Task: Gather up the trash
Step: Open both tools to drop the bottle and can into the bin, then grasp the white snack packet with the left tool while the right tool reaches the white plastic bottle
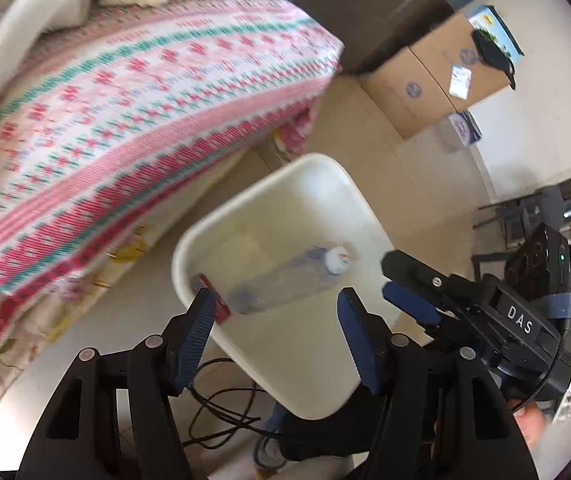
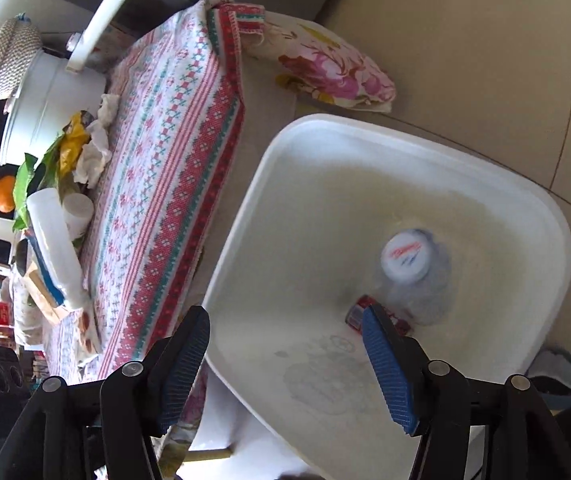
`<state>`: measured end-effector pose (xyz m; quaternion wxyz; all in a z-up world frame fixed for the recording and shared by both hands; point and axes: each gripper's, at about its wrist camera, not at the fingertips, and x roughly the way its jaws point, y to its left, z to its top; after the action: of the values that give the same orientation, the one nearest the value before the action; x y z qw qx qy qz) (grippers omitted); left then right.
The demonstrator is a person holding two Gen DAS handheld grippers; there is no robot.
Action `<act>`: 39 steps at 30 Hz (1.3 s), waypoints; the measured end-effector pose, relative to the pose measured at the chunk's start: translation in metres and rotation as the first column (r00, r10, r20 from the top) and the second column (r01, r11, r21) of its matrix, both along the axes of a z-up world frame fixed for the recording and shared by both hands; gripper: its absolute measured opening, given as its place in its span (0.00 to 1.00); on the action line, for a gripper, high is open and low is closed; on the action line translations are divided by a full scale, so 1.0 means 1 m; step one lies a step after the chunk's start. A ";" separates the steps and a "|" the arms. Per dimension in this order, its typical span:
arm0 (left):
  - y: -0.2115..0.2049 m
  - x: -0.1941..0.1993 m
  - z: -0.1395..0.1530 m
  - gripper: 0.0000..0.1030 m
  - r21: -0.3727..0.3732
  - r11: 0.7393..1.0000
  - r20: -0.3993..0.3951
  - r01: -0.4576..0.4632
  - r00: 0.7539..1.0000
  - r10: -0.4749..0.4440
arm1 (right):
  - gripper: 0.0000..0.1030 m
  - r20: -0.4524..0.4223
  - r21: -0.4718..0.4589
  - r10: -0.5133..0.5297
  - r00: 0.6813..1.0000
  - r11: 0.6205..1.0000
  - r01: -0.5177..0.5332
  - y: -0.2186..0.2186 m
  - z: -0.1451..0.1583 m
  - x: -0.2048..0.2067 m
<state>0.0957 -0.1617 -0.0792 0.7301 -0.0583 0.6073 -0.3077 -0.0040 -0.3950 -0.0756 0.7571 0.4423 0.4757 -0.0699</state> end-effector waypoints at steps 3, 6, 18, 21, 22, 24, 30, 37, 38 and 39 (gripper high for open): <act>0.018 0.003 0.017 0.64 -0.005 0.998 0.035 -0.055 0.998 0.056 | 0.68 0.015 -0.014 0.010 1.000 1.000 -0.010 0.003 0.004 0.002; 0.040 0.012 0.027 0.65 -0.008 0.992 0.062 -0.125 0.990 0.125 | 0.69 0.025 -0.021 0.029 0.999 0.999 -0.028 0.008 0.006 0.004; 0.193 0.052 0.053 0.67 0.092 0.850 0.171 -0.519 0.849 0.500 | 0.75 0.099 -0.168 0.196 0.976 0.970 -0.178 0.052 0.029 0.020; 0.240 0.060 0.059 0.67 0.095 0.769 0.203 -0.632 0.768 0.607 | 0.75 0.102 -0.165 0.216 0.971 0.966 -0.197 0.057 0.028 0.023; 0.248 0.061 0.059 0.67 0.107 0.755 0.210 -0.647 0.757 0.619 | 0.75 0.104 -0.172 0.222 0.969 0.964 -0.203 0.060 0.028 0.024; 0.254 0.064 0.051 0.69 0.132 0.760 0.180 -0.637 0.769 0.613 | 0.75 0.106 -0.187 0.237 0.966 0.958 -0.215 0.066 0.029 0.026; 0.243 0.068 0.010 0.69 0.074 0.792 -0.061 -0.606 0.790 0.610 | 0.75 0.094 -0.210 0.298 0.950 0.939 -0.273 0.089 0.026 0.037; 0.246 0.079 0.001 0.68 -0.010 0.727 -0.122 -0.687 0.722 0.681 | 0.75 0.052 -0.223 0.357 0.933 0.914 -0.338 0.113 0.013 0.044; 0.244 0.082 0.001 0.65 -0.006 0.725 -0.116 -0.689 0.721 0.683 | 0.75 0.047 -0.228 0.364 0.930 0.911 -0.344 0.116 0.012 0.045; 0.239 0.085 -0.001 0.54 0.007 0.730 -0.108 -0.683 0.726 0.679 | 0.75 0.043 -0.233 0.368 0.929 0.908 -0.349 0.118 0.011 0.045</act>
<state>0.1810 0.0778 -0.0803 0.7587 -0.3050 0.5751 -0.0252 0.0412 -0.2773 -0.0643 0.8213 0.2629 0.5050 0.0368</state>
